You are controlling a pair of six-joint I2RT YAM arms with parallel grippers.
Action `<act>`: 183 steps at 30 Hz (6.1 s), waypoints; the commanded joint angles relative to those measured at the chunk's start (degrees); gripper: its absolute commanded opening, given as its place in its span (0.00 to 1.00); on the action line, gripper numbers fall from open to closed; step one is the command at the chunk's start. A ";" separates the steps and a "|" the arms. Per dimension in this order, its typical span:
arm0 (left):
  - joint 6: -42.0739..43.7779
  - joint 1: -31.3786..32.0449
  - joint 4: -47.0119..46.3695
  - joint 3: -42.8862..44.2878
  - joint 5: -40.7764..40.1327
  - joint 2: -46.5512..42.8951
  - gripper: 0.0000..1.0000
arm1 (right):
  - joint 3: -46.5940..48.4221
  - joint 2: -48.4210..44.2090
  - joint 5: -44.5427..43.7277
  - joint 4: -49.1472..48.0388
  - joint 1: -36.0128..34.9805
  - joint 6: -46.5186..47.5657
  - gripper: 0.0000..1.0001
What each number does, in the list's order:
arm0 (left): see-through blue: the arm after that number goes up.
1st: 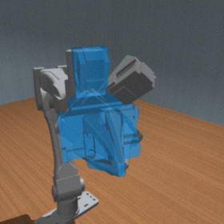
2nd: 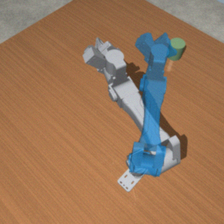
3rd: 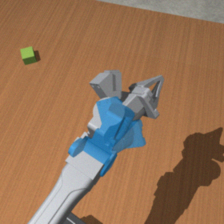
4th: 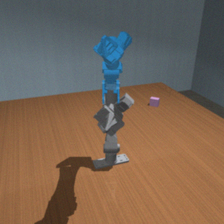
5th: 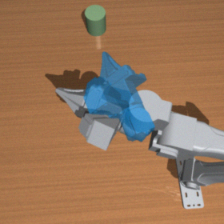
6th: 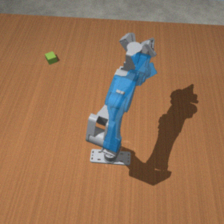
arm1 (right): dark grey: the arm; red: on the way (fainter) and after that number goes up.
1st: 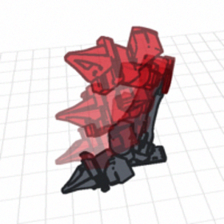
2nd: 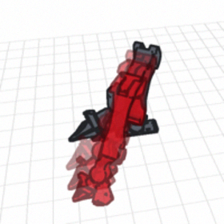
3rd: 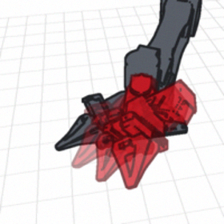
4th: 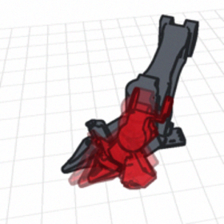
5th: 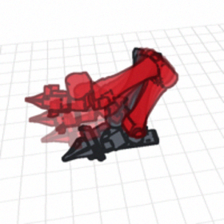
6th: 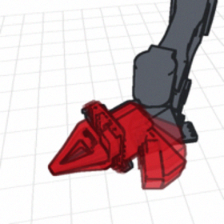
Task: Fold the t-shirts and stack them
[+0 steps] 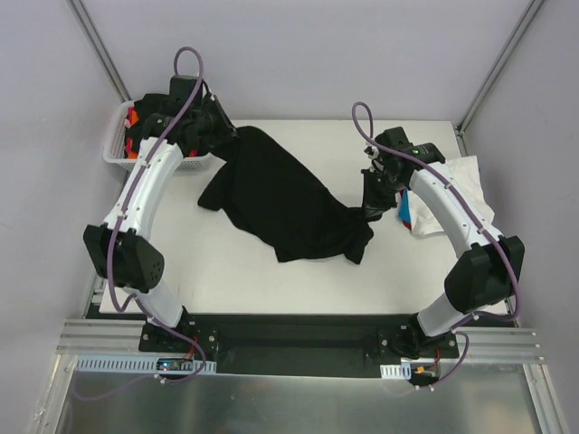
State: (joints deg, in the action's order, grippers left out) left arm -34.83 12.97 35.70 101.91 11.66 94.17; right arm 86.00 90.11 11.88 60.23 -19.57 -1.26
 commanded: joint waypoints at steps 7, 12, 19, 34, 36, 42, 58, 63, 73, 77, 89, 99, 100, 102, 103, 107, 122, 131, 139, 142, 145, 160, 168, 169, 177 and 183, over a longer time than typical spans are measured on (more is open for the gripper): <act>3.36 -3.74 4.81 -5.32 6.61 17.97 0.44 | -1.44 -1.77 0.42 -0.72 -0.55 0.20 0.01; 3.37 -3.57 4.82 -8.03 7.94 17.99 0.99 | -3.11 -2.30 0.60 -1.17 -0.55 0.20 0.01; 3.28 -2.17 4.81 -16.03 7.06 6.30 1.00 | -3.72 -2.21 3.76 0.15 -0.99 0.38 0.28; 2.22 3.11 4.37 -29.22 6.18 -2.86 0.48 | -4.77 -6.87 3.24 0.61 -5.29 -2.87 0.29; 2.22 3.37 4.29 -28.61 6.36 -1.01 0.43 | -7.67 -6.35 3.84 -0.37 -7.14 -3.31 0.34; 2.13 4.34 4.20 -28.43 6.97 2.77 0.53 | -8.66 -3.18 9.12 0.59 -9.95 -2.00 0.46; 0.90 9.44 3.67 -38.54 9.87 -0.83 0.71 | -29.29 -10.82 11.15 -7.57 -11.89 -4.63 0.59; -0.41 10.76 3.85 -38.98 11.36 -2.41 0.71 | -35.01 -14.69 9.48 -12.66 -11.80 -6.39 0.60; 0.46 10.85 10.69 -34.68 10.67 -9.88 0.72 | -35.64 -7.42 9.65 -23.48 -10.93 -4.28 0.63; 1.16 10.85 13.77 -33.62 9.26 -11.37 0.72 | -35.98 -4.59 13.95 -29.09 -6.80 -4.19 0.63; 0.82 10.85 17.56 -34.67 6.09 -12.43 0.72 | -38.00 -5.91 17.83 -32.54 6.47 -1.82 0.64; 0.38 10.93 17.47 -32.39 6.36 -10.50 0.72 | -47.32 -16.01 18.71 -31.14 8.76 -3.49 0.65; 0.38 11.02 17.47 -32.21 6.27 -10.32 0.72 | -48.11 -16.54 18.53 -31.40 8.76 -3.49 0.65; 0.55 11.11 17.47 -31.77 6.36 -9.80 0.72 | -48.73 -16.45 18.70 -31.75 8.76 -3.58 0.65; 0.64 11.20 17.56 -31.60 6.44 -9.53 0.72 | -49.34 -16.45 18.79 -32.62 8.76 -3.93 0.65; 0.11 11.81 17.65 -31.59 6.44 -10.23 0.72 | -50.22 -16.45 18.79 -34.38 8.76 -4.72 0.65; 0.38 12.08 20.81 -34.41 3.99 -14.63 0.72 | -45.13 -5.38 20.11 -41.94 8.76 -4.81 0.63; 0.55 12.08 21.25 -35.82 3.46 -14.98 0.72 | -41.09 -1.86 19.76 -41.95 8.50 -5.77 0.01; 0.82 12.08 18.62 -31.95 3.80 -9.99 0.72 | -27.57 -8.27 16.95 -25.97 6.04 -6.04 0.02; 0.38 12.08 16.16 -28.79 5.03 -7.09 0.72 | -19.92 -10.91 16.25 -17.71 5.86 -6.39 0.03; -0.06 12.25 13.70 -25.19 6.88 -3.66 0.72 | -12.54 -11.97 16.77 -9.44 6.04 -6.48 0.03; 0.11 15.41 8.59 -15.25 9.87 7.43 0.72 | -6.96 -20.83 16.34 22.91 6.21 -3.67 0.02; 0.99 16.56 8.42 -19.20 10.40 6.82 0.72 | -26.83 -32.62 9.92 25.29 6.21 -3.31 0.02; 1.17 16.56 8.42 -19.46 10.49 6.64 0.72 | -29.63 -33.84 9.22 25.55 6.30 -3.40 0.02; 1.08 16.47 8.59 -17.36 10.93 8.48 0.73 | -31.78 -35.44 4.03 24.95 6.21 -2.96 0.52; 0.11 17.00 8.50 -8.32 11.89 12.78 0.45 | -24.83 -28.07 3.32 17.22 6.30 -4.81 0.21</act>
State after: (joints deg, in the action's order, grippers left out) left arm -34.22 29.30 44.45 86.89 21.41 104.22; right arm 57.08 57.60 16.75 76.09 -13.54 -4.67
